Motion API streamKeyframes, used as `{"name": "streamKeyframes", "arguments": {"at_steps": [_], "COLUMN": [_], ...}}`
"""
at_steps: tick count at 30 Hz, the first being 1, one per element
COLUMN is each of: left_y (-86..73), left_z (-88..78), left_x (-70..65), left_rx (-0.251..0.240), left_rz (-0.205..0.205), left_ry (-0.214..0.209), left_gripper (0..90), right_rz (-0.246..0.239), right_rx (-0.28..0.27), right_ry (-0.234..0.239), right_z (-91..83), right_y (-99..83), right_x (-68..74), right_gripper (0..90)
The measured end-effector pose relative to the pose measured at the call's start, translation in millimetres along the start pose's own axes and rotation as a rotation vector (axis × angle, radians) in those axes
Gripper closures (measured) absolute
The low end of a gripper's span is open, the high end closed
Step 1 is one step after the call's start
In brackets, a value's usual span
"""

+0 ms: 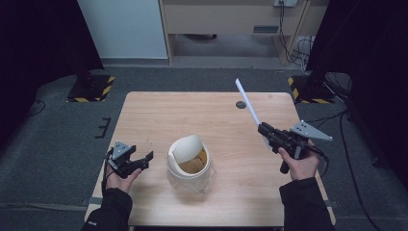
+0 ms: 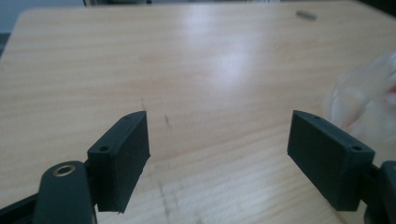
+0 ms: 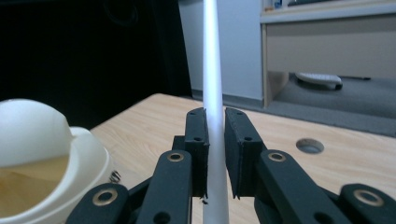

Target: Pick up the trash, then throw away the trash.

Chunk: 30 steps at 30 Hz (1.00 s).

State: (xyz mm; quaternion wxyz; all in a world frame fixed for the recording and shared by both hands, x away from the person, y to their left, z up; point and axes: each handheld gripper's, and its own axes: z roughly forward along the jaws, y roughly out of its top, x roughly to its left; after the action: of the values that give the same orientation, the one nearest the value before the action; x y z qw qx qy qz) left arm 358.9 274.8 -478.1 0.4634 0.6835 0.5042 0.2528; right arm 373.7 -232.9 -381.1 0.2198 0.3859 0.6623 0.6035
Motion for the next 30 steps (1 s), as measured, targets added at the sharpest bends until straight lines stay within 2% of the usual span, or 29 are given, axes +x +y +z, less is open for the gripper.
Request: {"name": "streamKeyframes", "arguments": {"at_steps": [5,8,10,13,20,24,30], "left_y": [13.1,20.5,22.4,32.7,48.0,67.5,83.6], "left_z": [-14.1,-20.8,-22.3,-29.8,-36.5,-42.5,-50.6], "left_x": [-2.4,-4.0,-4.3,-7.3,-17.4,-27.2,-37.6], "left_rx": [-0.113,-0.160,-0.171,-0.237,-0.283,-0.338,-0.383], "left_rz": [-0.048,-0.059,-0.062,-0.081,-0.090,-0.094,-0.074], "left_ry": [-0.023,-0.044,-0.050,-0.078,-0.126,-0.185,-0.232], "left_gripper": [21.1,21.4,21.5,21.4,21.7,21.7,21.7], "right_rz": [-0.003,-0.010,-0.002,0.012,-0.004,-0.005,-0.006], "right_rx": [-0.017,-0.023,-0.030,-0.045,-0.059,-0.084,-0.099], "right_ry": [0.018,0.028,0.035,0.046,0.063,0.073,0.083], "right_z": [-1.0,-0.8,-1.0,-1.9,-4.1,-7.2,-10.0], "right_y": [3.6,5.1,5.4,6.7,11.7,18.0,22.2], "right_x": [4.3,5.7,6.3,7.1,12.2,14.9,16.3], "right_gripper": [80.1,80.1,80.1,80.1,80.0,80.0,80.0]}}
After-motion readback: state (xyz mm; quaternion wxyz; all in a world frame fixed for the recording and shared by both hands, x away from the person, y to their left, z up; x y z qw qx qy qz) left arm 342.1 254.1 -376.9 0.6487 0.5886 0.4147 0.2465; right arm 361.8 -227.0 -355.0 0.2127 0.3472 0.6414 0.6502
